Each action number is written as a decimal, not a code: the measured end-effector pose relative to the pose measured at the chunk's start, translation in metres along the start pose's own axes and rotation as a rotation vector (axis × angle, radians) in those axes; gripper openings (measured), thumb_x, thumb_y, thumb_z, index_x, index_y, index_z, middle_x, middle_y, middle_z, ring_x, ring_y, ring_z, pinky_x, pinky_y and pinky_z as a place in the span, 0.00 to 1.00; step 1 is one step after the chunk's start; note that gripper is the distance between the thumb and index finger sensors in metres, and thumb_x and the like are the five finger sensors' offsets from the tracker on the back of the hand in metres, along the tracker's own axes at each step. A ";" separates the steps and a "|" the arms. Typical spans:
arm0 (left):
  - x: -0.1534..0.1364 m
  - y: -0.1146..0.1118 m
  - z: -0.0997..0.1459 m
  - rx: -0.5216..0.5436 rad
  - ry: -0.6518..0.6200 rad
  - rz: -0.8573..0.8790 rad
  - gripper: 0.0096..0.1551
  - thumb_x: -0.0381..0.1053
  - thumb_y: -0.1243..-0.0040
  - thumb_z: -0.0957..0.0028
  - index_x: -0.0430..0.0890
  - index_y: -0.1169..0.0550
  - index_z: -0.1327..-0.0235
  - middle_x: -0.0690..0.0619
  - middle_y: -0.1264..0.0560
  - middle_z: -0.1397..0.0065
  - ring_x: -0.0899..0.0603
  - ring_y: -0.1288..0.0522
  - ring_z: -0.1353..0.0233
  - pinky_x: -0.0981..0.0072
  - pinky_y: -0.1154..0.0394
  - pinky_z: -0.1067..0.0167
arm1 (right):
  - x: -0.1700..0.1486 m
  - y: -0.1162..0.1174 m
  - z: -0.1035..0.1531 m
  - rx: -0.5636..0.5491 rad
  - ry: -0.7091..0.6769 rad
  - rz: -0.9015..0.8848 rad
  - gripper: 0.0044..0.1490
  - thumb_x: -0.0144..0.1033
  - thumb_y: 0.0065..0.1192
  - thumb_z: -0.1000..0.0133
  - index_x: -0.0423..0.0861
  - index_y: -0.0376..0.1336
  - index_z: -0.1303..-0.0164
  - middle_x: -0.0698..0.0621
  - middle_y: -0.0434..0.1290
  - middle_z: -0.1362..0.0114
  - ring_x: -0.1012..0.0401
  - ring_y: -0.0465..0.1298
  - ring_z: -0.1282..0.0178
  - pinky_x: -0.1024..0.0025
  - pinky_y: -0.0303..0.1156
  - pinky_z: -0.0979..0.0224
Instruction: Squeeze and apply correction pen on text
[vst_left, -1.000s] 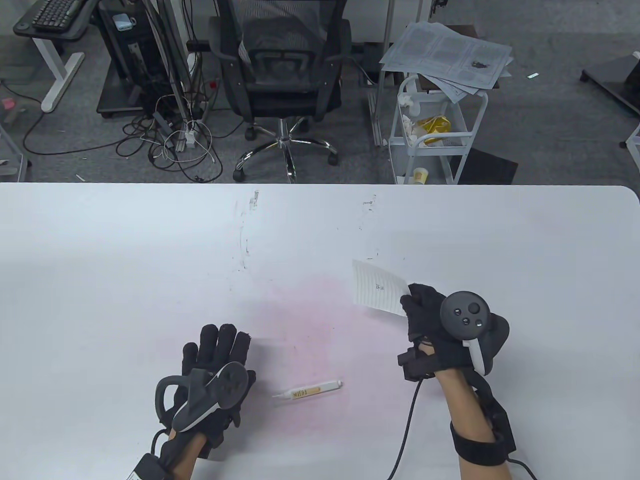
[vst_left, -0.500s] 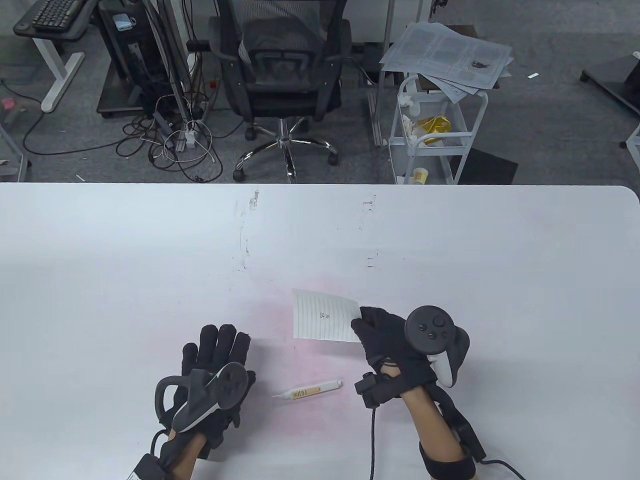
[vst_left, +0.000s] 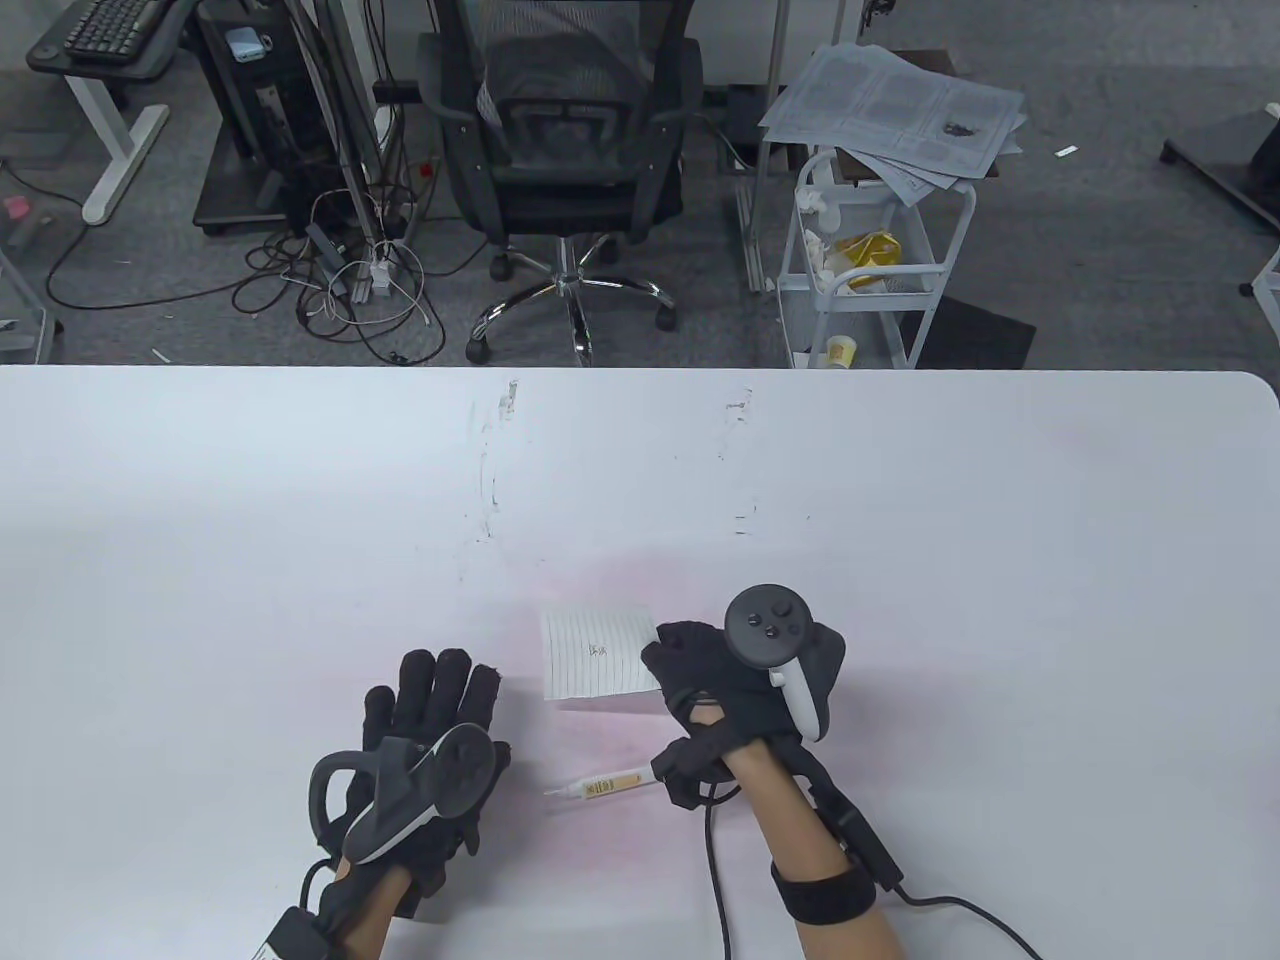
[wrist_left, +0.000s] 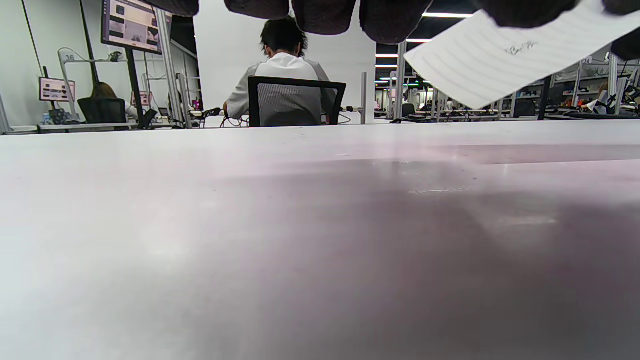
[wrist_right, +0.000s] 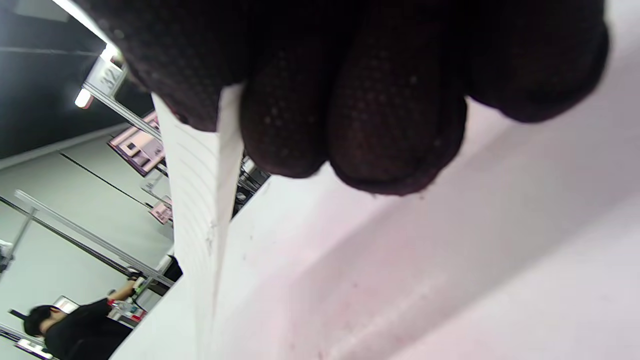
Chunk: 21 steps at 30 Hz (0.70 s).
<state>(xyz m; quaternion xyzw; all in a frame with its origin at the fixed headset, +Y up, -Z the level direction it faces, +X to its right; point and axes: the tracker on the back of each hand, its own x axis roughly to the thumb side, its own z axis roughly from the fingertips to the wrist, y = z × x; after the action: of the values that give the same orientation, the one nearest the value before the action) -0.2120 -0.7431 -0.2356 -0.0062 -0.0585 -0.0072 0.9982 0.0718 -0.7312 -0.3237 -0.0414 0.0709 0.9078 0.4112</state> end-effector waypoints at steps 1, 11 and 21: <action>0.000 0.000 0.000 0.001 -0.001 0.001 0.43 0.69 0.53 0.58 0.62 0.42 0.25 0.54 0.49 0.15 0.39 0.49 0.15 0.38 0.45 0.23 | -0.002 0.001 -0.001 0.003 0.018 0.019 0.23 0.43 0.72 0.56 0.44 0.75 0.57 0.48 0.82 0.57 0.53 0.86 0.65 0.49 0.78 0.53; 0.000 0.000 0.000 -0.001 -0.006 -0.002 0.43 0.69 0.53 0.59 0.62 0.42 0.25 0.54 0.49 0.16 0.39 0.49 0.15 0.38 0.45 0.23 | -0.018 0.017 -0.005 0.063 0.149 0.170 0.23 0.44 0.72 0.56 0.44 0.75 0.57 0.48 0.81 0.57 0.53 0.85 0.65 0.50 0.78 0.52; 0.001 0.000 0.000 -0.004 -0.009 -0.006 0.43 0.69 0.53 0.59 0.62 0.42 0.25 0.54 0.49 0.16 0.39 0.49 0.15 0.38 0.45 0.23 | -0.026 0.020 0.008 0.027 0.178 0.187 0.24 0.45 0.71 0.56 0.44 0.75 0.56 0.48 0.81 0.56 0.53 0.85 0.63 0.51 0.78 0.52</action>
<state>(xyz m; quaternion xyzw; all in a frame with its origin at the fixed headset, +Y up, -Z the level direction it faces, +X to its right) -0.2108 -0.7431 -0.2351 -0.0079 -0.0632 -0.0103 0.9979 0.0740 -0.7621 -0.3110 -0.1091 0.1230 0.9339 0.3173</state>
